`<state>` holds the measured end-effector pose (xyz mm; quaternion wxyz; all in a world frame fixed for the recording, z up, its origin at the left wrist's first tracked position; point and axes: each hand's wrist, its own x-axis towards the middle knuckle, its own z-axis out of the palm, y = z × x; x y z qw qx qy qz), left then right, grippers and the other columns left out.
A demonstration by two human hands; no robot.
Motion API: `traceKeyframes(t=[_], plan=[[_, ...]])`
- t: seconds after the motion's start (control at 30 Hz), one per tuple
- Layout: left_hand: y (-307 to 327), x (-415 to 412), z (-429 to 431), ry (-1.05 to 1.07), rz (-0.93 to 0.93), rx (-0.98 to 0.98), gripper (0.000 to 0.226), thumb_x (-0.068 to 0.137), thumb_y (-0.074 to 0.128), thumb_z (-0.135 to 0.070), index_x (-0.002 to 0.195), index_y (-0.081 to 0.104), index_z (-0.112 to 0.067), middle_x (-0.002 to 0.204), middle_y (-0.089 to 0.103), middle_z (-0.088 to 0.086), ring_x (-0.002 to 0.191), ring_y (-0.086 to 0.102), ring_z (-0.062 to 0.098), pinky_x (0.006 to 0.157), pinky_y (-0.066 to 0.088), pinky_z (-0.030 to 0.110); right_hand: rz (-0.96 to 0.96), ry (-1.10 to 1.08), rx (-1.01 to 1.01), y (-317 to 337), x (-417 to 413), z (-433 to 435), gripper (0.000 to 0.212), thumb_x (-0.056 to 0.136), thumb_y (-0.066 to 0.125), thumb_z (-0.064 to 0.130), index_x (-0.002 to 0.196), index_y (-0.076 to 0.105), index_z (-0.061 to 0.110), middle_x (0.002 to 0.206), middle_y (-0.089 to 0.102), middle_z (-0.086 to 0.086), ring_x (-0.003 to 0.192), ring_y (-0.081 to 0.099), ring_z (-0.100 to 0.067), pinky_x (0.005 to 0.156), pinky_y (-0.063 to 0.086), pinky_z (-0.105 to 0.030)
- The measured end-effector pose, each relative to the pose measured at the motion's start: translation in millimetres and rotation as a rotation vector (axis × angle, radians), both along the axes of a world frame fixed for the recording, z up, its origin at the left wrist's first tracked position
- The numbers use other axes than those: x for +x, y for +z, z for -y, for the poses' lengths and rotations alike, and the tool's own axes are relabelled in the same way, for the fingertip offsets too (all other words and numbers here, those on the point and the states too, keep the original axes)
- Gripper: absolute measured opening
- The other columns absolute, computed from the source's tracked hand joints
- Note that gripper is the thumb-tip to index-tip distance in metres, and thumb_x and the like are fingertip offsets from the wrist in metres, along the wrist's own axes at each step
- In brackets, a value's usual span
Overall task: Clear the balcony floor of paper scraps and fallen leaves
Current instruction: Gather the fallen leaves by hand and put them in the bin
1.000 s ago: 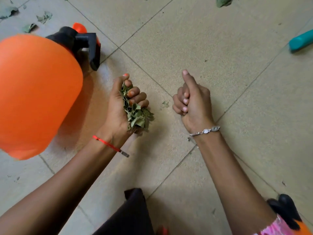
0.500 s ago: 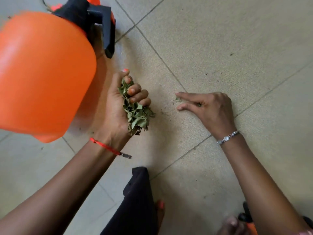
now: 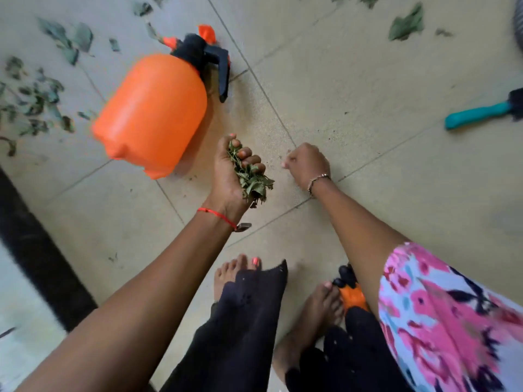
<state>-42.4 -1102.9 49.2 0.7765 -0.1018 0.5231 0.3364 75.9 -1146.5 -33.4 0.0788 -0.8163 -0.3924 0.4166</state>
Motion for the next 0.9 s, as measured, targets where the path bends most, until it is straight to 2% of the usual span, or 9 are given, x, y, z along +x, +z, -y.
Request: traceKeyframes(t=[0.03, 0.1, 0.13, 0.2, 0.27, 0.47, 0.6, 0.73, 0.9], plan=[[22, 0, -1, 0.011, -0.002, -0.015, 0.041, 0.094, 0.042, -0.023, 0.054, 0.039, -0.02, 0.037, 0.035, -0.007, 0.027, 0.03, 0.005, 0.031, 0.027, 0.011, -0.206, -0.18, 0.003, 29, -3, 1, 0.016, 0.087, 0.062, 0.015, 0.076, 0.069, 0.006, 0.068, 0.067, -0.006, 0.06, 0.059, -0.015, 0.054, 0.049, -0.025], [77, 0, -8, 0.047, 0.012, -0.03, 0.048, 0.095, 0.04, -0.024, 0.048, 0.043, -0.019, 0.036, 0.035, -0.007, 0.027, 0.03, 0.006, 0.031, 0.027, 0.01, -0.671, -0.529, 0.061, 108, -7, 3, 0.019, 0.089, 0.06, 0.01, 0.07, 0.061, 0.011, 0.041, 0.041, 0.007, 0.034, 0.034, -0.005, 0.035, 0.028, -0.016], [110, 1, -13, 0.079, 0.022, -0.036, 0.05, 0.095, 0.04, -0.024, 0.046, 0.043, -0.019, 0.036, 0.035, -0.007, 0.026, 0.03, 0.006, 0.031, 0.027, 0.01, -0.897, -0.688, 0.105, 155, -9, 2, 0.017, 0.091, 0.054, 0.007, 0.075, 0.057, 0.01, 0.037, 0.032, 0.01, 0.031, 0.026, -0.004, 0.033, 0.02, -0.014], [179, 5, -28, 0.141, 0.054, -0.016, 0.048, 0.095, 0.038, -0.023, 0.048, 0.042, -0.018, 0.037, 0.035, -0.007, 0.027, 0.03, 0.006, 0.031, 0.026, 0.01, -1.251, -0.944, 0.195, 244, -8, -3, 0.015, 0.091, 0.046, 0.006, 0.076, 0.049, 0.01, 0.038, 0.031, 0.008, 0.031, 0.028, -0.004, 0.034, 0.019, -0.015], [265, 12, -45, 0.171, 0.088, 0.011, 0.045, 0.096, 0.037, -0.024, 0.052, 0.04, -0.018, 0.038, 0.036, -0.007, 0.027, 0.031, 0.005, 0.031, 0.026, 0.012, -1.438, -1.094, 0.295, 344, -2, -15, 0.013, 0.084, 0.045, 0.01, 0.071, 0.045, 0.011, 0.046, 0.038, 0.003, 0.039, 0.036, -0.009, 0.038, 0.024, -0.018], [543, 43, -80, 0.148, 0.188, 0.151, 0.035, 0.096, 0.037, -0.023, 0.062, 0.033, -0.02, 0.037, 0.036, -0.007, 0.027, 0.031, 0.006, 0.031, 0.026, 0.011, -1.42, -1.305, 0.794, 632, -4, -67, 0.014, 0.062, 0.038, 0.01, 0.049, 0.042, 0.011, 0.052, 0.043, -0.008, 0.051, 0.043, -0.021, 0.05, 0.033, -0.026], [674, 58, -81, 0.169, 0.346, 0.326, 0.042, 0.092, 0.044, -0.028, 0.051, 0.041, -0.02, 0.038, 0.034, -0.007, 0.031, 0.033, 0.007, 0.037, 0.03, 0.018, -1.487, -1.246, 1.034, 772, -10, -80, 0.009, 0.063, 0.035, 0.009, 0.054, 0.038, 0.011, 0.053, 0.043, -0.008, 0.051, 0.042, -0.022, 0.05, 0.04, -0.026], [741, 79, -83, 0.177, 0.393, 0.414, 0.026, 0.078, 0.052, -0.026, 0.057, 0.038, -0.021, 0.039, 0.035, -0.007, 0.035, 0.035, 0.009, 0.041, 0.033, 0.02, -1.549, -1.143, 1.102, 848, 6, -83, 0.007, 0.063, 0.034, 0.008, 0.058, 0.037, 0.011, 0.052, 0.042, -0.008, 0.047, 0.041, -0.021, 0.042, 0.042, -0.023], [773, 127, -82, 0.191, 0.328, 0.433, 0.047, 0.094, 0.042, -0.023, 0.047, 0.041, -0.018, 0.038, 0.036, -0.005, 0.028, 0.034, 0.009, 0.034, 0.032, 0.011, -1.467, -1.111, 1.07, 869, 49, -83, 0.004, 0.064, 0.037, 0.008, 0.062, 0.036, 0.012, 0.055, 0.043, -0.008, 0.05, 0.041, -0.022, 0.049, 0.041, -0.027]])
